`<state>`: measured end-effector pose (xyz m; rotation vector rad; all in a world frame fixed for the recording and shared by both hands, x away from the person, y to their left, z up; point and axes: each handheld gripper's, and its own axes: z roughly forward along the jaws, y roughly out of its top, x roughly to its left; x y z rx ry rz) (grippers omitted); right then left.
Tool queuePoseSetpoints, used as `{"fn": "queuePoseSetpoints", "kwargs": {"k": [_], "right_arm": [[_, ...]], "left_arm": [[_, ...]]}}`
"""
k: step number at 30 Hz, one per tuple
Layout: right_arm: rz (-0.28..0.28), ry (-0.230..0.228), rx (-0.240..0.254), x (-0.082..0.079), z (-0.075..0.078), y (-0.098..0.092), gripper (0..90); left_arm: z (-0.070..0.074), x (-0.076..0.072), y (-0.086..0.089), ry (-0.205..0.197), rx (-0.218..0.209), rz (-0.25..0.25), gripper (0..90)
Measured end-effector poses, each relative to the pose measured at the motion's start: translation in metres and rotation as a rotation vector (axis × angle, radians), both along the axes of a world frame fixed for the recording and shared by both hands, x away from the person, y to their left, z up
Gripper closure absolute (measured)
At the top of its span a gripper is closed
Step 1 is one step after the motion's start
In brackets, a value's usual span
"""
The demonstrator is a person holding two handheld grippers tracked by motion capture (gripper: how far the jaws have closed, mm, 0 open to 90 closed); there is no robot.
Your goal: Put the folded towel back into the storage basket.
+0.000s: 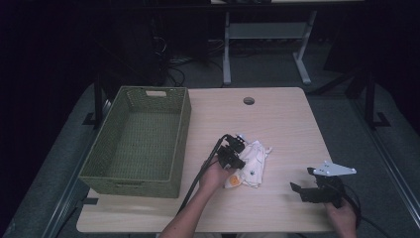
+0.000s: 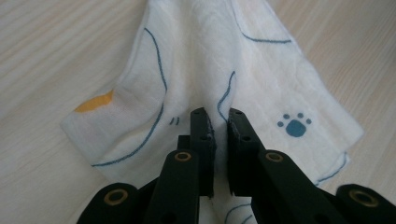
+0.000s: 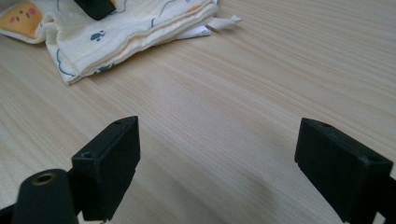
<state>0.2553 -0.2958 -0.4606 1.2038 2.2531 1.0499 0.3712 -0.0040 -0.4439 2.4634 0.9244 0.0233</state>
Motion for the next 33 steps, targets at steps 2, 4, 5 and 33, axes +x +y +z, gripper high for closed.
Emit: {"fn": "queuePoseSetpoints", "kwargs": {"k": [2, 4, 5, 33], "right_arm": [[-0.002, 0.001, 0.000, 0.000, 0.000, 0.000, 13.7], [0.001, 0.000, 0.001, 0.000, 0.000, 0.000, 13.7], [0.001, 0.000, 0.001, 0.000, 0.000, 0.000, 13.7], [-0.018, -0.008, -0.002, -0.003, -0.001, 0.000, 13.7]], "left_arm": [[0.003, 0.001, 0.006, 0.004, -0.038, 0.022, 84.0], [0.011, 0.000, 0.011, -0.005, -0.056, 0.023, 84.0], [0.011, 0.000, 0.011, -0.005, -0.056, 0.023, 84.0], [0.080, -0.021, 0.077, 0.053, -0.415, 0.028, 83.4]]}}
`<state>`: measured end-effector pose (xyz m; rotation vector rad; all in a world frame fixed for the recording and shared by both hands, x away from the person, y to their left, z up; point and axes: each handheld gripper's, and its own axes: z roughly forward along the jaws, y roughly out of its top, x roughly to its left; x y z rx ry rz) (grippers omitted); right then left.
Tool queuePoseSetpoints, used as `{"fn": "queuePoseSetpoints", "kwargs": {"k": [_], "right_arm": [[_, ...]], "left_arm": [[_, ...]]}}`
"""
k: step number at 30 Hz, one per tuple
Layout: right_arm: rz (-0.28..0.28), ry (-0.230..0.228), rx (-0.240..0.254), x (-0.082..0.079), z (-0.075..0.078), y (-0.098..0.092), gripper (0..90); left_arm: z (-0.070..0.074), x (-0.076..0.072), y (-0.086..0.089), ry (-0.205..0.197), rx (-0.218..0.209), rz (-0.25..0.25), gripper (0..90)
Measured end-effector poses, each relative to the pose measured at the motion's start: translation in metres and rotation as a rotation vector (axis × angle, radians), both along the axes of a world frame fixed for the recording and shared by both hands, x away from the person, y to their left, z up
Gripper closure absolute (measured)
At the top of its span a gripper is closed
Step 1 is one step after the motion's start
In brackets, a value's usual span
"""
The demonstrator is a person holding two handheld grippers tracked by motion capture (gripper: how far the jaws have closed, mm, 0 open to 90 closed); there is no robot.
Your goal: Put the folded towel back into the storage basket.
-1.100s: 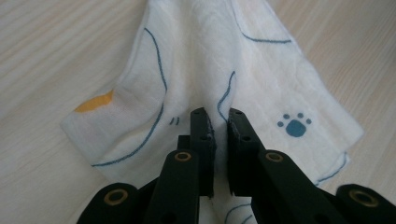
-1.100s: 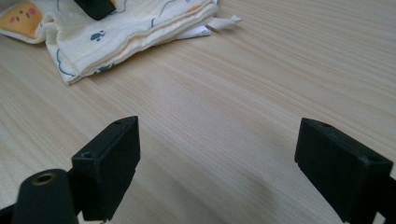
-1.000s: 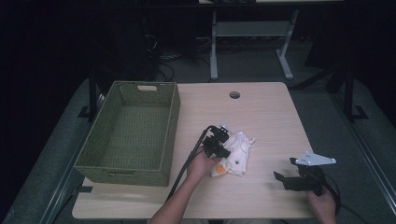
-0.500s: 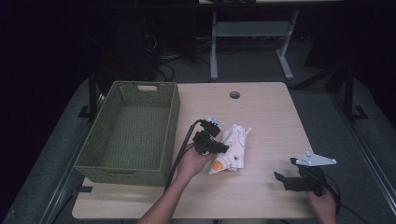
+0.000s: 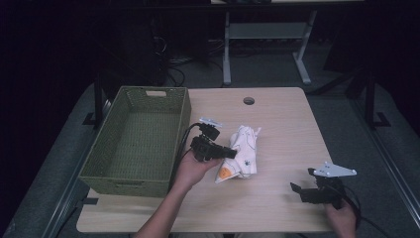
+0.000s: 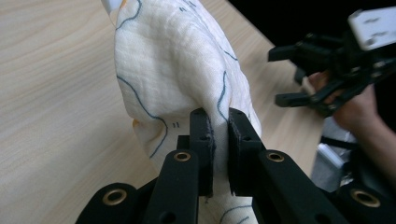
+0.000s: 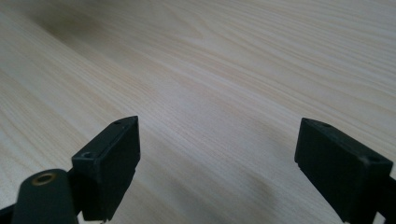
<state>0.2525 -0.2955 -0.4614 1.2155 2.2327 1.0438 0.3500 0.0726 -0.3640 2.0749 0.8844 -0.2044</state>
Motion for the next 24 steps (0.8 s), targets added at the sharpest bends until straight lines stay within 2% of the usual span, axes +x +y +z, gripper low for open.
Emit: {"fn": "queuePoseSetpoints", "kwargs": {"k": [3, 10, 16, 24], "right_arm": [[-0.007, -0.003, 0.005, 0.000, 0.000, -0.001, 13.7], [-0.009, -0.002, 0.001, 0.001, -0.001, -0.001, 13.7], [-0.011, 0.006, -0.004, 0.001, -0.002, -0.001, 13.7], [-0.012, -0.005, -0.004, 0.000, 0.000, -0.001, 13.7]], "left_arm": [[0.006, -0.002, 0.010, 0.017, -0.046, 0.011, 83.4], [0.017, -0.001, 0.034, 0.048, -0.111, 0.040, 83.2], [0.022, -0.002, 0.049, 0.063, -0.145, 0.047, 83.1], [0.029, -0.001, 0.067, 0.085, -0.214, 0.049, 82.6]]}}
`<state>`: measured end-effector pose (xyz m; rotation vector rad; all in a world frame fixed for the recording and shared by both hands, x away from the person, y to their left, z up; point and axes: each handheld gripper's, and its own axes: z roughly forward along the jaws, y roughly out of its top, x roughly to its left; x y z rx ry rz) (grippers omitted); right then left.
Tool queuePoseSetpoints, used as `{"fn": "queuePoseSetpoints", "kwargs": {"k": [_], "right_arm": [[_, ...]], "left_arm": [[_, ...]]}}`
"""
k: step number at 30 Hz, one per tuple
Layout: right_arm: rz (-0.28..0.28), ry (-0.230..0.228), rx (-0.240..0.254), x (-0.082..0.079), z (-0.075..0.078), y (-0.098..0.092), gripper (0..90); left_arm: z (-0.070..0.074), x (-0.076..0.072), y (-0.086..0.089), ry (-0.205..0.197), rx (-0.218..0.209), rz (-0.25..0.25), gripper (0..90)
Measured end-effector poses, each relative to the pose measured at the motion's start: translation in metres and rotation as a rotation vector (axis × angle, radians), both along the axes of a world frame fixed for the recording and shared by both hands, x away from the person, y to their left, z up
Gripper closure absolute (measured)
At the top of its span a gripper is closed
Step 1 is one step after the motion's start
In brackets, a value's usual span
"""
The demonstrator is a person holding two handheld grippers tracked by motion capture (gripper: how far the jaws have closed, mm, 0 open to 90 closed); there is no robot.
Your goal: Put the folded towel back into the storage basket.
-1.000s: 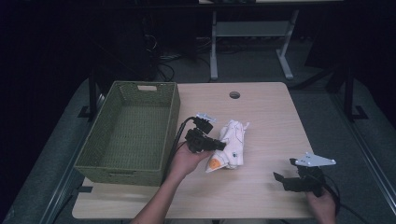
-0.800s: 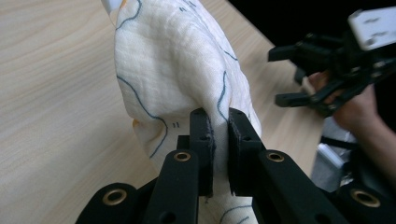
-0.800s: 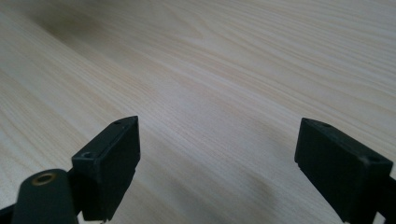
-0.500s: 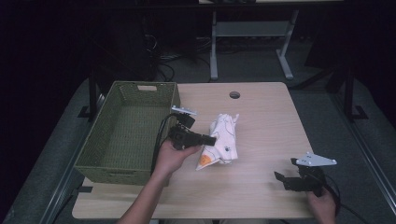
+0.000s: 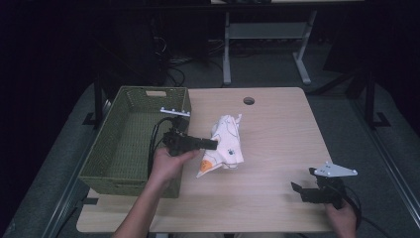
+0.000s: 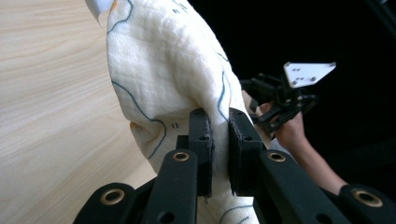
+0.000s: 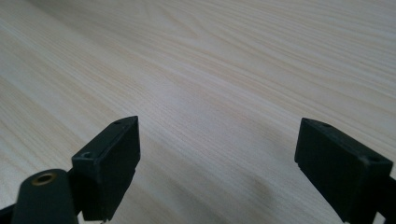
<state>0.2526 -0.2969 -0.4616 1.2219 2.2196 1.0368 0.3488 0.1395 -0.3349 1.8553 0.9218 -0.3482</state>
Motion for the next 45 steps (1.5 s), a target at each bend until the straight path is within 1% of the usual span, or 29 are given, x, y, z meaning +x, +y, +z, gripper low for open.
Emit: {"fn": "queuePoseSetpoints", "kwargs": {"k": [3, 5, 9, 10, 14, 16, 19, 20, 22, 25, 27, 28, 30, 33, 36, 37, 38, 41, 43, 45], "right_arm": [[0.000, 0.009, -0.004, 0.001, -0.001, 0.000, 13.7], [0.002, 0.008, -0.008, 0.001, -0.001, 0.001, 13.7], [0.007, 0.001, -0.017, 0.001, 0.000, 0.003, 13.7], [0.006, 0.008, -0.017, 0.001, -0.001, 0.003, 13.7], [0.009, 0.009, -0.022, 0.001, -0.002, 0.003, 13.7], [0.007, 0.009, -0.020, 0.001, -0.001, 0.003, 13.7], [0.006, 0.001, -0.013, 0.000, -0.001, 0.002, 13.7], [0.003, 0.007, -0.011, 0.000, -0.001, 0.002, 13.7], [0.007, 0.006, -0.015, 0.000, -0.001, 0.002, 13.7], [0.011, 0.002, -0.019, 0.000, 0.000, 0.003, 13.7], [0.010, 0.004, -0.020, 0.000, 0.000, 0.004, 13.7], [0.010, 0.005, -0.020, 0.000, 0.000, 0.004, 13.7], [0.015, 0.008, -0.021, 0.000, -0.001, 0.005, 13.7], [0.018, 0.009, -0.027, 0.001, -0.001, 0.006, 13.7], [0.018, 0.007, -0.029, 0.001, -0.001, 0.006, 13.7], [0.014, 0.011, -0.025, 0.001, -0.001, 0.006, 13.7], [0.013, 0.013, -0.024, 0.001, -0.002, 0.006, 13.7], [0.016, 0.015, -0.029, 0.001, -0.001, 0.007, 13.7], [0.016, 0.013, -0.026, 0.000, -0.001, 0.007, 13.7], [0.015, 0.010, -0.026, 0.000, 0.000, 0.006, 13.7]], "left_arm": [[0.003, 0.000, 0.007, 0.007, -0.012, 0.005, 82.5], [0.005, -0.001, 0.014, 0.008, -0.012, 0.010, 82.5], [0.007, -0.001, 0.025, 0.013, -0.027, 0.026, 82.6], [0.007, 0.000, 0.028, 0.018, -0.028, 0.029, 82.5], [0.009, 0.000, 0.039, 0.024, -0.041, 0.042, 82.5], [0.010, 0.000, 0.043, 0.021, -0.043, 0.049, 82.5], [0.011, 0.001, 0.049, 0.028, -0.052, 0.059, 82.5], [0.011, 0.001, 0.051, 0.028, -0.051, 0.061, 82.5], [0.012, 0.000, 0.055, 0.029, -0.062, 0.067, 82.5], [0.014, -0.001, 0.060, 0.021, -0.063, 0.073, 82.5], [0.012, -0.001, 0.063, 0.027, -0.061, 0.077, 82.5], [0.011, -0.001, 0.065, 0.033, -0.065, 0.076, 82.4], [0.011, -0.001, 0.068, 0.029, -0.070, 0.080, 82.4], [0.013, -0.002, 0.074, 0.024, -0.090, 0.083, 82.5], [0.014, -0.002, 0.082, 0.029, -0.101, 0.094, 82.5], [0.014, -0.002, 0.084, 0.028, -0.099, 0.094, 82.5], [0.014, -0.002, 0.087, 0.025, -0.090, 0.100, 82.5], [0.014, -0.002, 0.095, 0.027, -0.094, 0.121, 82.5], [0.013, -0.001, 0.101, 0.021, -0.084, 0.131, 82.5], [0.012, -0.001, 0.109, 0.030, -0.098, 0.148, 82.5]]}}
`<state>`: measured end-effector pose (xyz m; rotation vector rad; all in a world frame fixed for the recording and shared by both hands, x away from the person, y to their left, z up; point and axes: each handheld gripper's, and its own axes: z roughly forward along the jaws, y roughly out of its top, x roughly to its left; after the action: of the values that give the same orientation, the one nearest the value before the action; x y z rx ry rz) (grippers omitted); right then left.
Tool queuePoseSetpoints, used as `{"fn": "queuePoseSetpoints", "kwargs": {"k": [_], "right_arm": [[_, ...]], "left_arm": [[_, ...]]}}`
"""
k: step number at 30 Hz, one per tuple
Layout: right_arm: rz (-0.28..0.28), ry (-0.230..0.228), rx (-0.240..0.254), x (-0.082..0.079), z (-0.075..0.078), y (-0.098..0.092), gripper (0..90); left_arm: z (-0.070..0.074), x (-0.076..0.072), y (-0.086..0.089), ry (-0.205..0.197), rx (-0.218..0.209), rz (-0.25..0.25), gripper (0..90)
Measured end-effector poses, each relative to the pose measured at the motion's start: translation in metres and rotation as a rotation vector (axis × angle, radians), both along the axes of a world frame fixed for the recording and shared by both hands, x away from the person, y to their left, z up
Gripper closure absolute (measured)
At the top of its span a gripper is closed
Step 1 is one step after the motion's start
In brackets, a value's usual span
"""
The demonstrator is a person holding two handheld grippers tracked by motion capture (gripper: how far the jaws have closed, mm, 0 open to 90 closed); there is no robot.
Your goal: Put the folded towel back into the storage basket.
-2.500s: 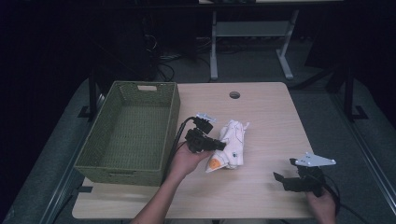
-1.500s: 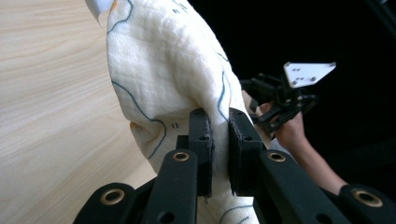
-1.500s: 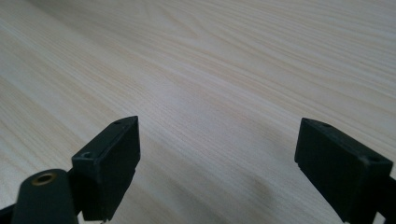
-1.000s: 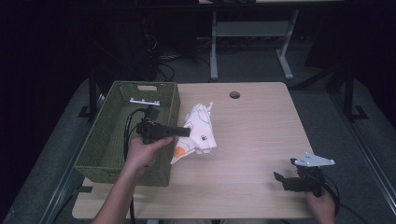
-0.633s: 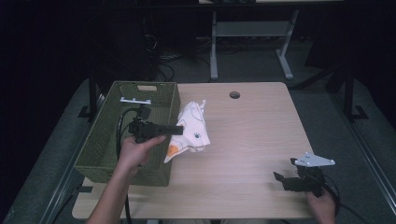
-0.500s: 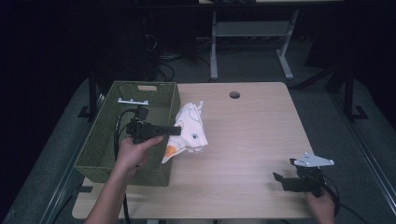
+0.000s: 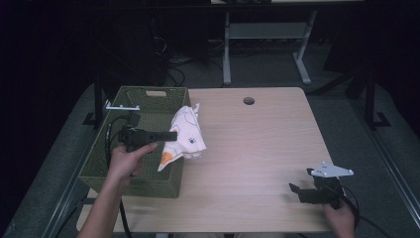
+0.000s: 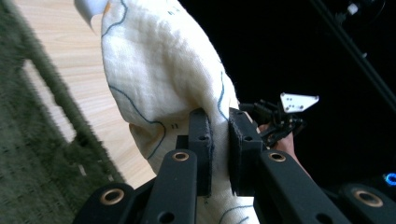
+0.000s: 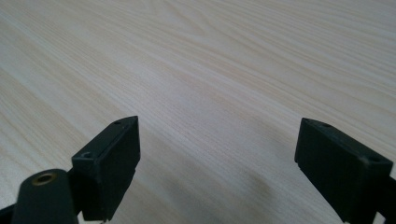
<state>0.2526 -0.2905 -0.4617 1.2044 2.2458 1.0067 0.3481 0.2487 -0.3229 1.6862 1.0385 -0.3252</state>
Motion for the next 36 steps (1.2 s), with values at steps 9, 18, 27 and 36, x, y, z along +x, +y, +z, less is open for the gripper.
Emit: {"fn": "queuePoseSetpoints", "kwargs": {"k": [9, 18, 27, 36], "right_arm": [[-0.002, -0.001, 0.001, 0.000, 0.000, -0.001, 13.7], [-0.008, 0.002, 0.006, 0.001, 0.000, -0.003, 13.7], [-0.011, 0.002, 0.006, 0.001, 0.000, -0.004, 13.7], [-0.011, 0.009, 0.004, 0.002, -0.002, -0.005, 13.7]], "left_arm": [[-0.001, 0.001, 0.024, 0.004, 0.001, 0.045, 82.5], [-0.006, 0.004, 0.049, 0.014, 0.051, 0.087, 82.4], [-0.013, 0.014, 0.067, 0.041, 0.140, 0.116, 82.3], [-0.023, 0.029, 0.068, 0.072, 0.301, 0.101, 82.1]]}}
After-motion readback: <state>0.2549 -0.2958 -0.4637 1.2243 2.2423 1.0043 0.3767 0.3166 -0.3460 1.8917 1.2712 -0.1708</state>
